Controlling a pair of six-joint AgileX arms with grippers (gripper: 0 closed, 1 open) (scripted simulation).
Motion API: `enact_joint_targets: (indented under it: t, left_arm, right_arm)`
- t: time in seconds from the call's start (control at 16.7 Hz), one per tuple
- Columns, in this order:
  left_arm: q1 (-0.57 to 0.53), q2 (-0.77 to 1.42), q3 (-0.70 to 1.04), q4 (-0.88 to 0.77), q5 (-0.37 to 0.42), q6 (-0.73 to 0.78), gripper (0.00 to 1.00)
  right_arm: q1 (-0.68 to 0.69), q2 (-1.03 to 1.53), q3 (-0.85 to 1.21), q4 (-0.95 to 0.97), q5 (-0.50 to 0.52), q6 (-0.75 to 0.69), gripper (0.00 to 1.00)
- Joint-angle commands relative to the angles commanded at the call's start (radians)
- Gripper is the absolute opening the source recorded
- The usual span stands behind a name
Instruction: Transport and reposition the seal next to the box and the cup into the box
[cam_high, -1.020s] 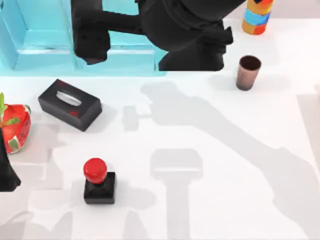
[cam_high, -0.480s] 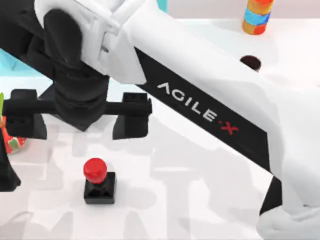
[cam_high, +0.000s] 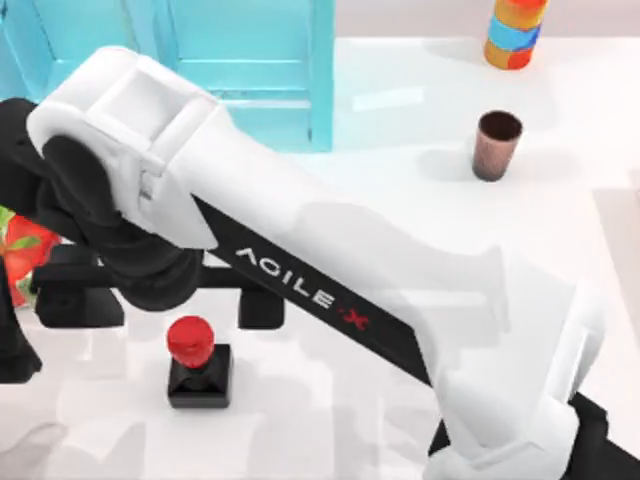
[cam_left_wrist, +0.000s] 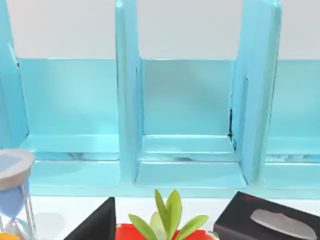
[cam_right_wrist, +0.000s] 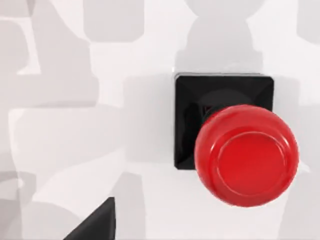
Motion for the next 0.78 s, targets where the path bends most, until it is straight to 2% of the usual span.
enact_joint_targets:
  t: [0.54,0.78]
  left_arm:
    - [0.000,0.000,0.000,0.000,0.000,0.000,1.00]
    - [0.000,0.000,0.000,0.000,0.000,0.000,1.00]
  right_arm:
    - [-0.001,0.033,0.030,-0.018,0.010,0.015,1.00]
    - [-0.003,0.134,0.146,-0.038,0.013,0.009,1.00]
